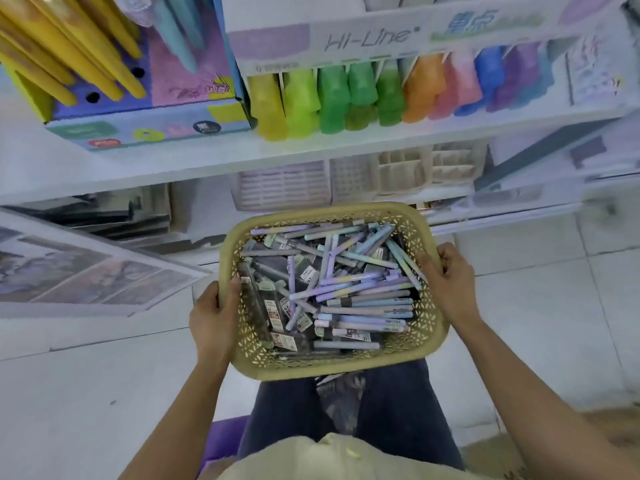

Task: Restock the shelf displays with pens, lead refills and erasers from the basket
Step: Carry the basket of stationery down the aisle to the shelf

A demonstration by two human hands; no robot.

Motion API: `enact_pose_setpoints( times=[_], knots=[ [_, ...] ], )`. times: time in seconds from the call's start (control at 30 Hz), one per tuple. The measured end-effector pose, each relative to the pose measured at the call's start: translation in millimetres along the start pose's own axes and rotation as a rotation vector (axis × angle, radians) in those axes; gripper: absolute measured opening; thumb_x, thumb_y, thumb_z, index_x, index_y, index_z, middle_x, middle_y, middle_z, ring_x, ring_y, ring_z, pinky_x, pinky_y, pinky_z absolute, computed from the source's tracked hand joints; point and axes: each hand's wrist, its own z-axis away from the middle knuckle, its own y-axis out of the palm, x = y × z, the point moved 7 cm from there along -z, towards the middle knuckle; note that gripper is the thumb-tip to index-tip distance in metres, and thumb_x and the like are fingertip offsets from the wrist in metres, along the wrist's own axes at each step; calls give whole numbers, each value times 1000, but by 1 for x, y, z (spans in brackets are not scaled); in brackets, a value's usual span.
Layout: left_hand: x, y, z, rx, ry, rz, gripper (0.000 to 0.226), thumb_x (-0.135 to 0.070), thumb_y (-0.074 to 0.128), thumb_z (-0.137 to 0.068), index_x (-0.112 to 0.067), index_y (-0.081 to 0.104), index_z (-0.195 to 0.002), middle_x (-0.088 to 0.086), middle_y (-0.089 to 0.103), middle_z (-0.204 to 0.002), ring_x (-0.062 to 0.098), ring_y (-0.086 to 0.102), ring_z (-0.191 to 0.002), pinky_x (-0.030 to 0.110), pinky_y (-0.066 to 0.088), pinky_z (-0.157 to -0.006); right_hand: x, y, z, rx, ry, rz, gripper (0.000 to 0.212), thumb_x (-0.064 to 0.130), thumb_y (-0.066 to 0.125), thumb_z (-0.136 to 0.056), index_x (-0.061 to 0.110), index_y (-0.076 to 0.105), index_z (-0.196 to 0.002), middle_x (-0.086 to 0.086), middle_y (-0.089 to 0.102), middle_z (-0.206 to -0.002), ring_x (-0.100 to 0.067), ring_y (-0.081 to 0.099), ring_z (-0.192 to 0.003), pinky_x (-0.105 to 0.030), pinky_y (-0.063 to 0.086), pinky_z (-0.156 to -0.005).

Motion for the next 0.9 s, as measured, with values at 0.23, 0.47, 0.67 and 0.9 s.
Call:
enact_pose_setpoints(
  times=[0.23, 0.47, 0.67, 0.9],
  knots=[
    [63, 81, -22, 42, -4, -59, 43, -37, 54, -97, -2, 53, -72, 14, 60, -65, 27, 52, -60, 33, 40, -55, -91, 28, -27, 21, 65, 21, 28, 27, 62, -93, 14, 47, -74, -3, 52, -59, -9, 46, -50, -25, 38, -48],
    [150, 197, -61, 70, -13, -91, 46, -36, 56, -97, -9, 42, -63, 7, 50, -54, 23, 44, -51, 33, 33, -51, -222, 77, -77, 28, 111, 10, 27, 27, 62, -93, 12, 49, -74, 2, 54, -56, -1, 46, -45, -18, 38, -44],
    [229, 301, -120, 95, -15, -186, 46, -35, 51, -98, 1, 49, -70, 15, 56, -59, 28, 49, -55, 34, 33, -50, -335, 147, -143, 48, 126, 166, 32, 33, 58, -95, 14, 42, -75, -2, 49, -59, -16, 46, -54, -31, 33, -50],
    [329, 399, -187, 19, -49, -267, 45, -37, 49, -99, -9, 43, -65, 11, 53, -56, 29, 49, -54, 31, 28, -47, -446, 242, -210, 23, 122, 233, 30, 36, 55, -96, 12, 46, -82, -1, 54, -61, -18, 51, -55, -30, 33, -47]
  ],
)
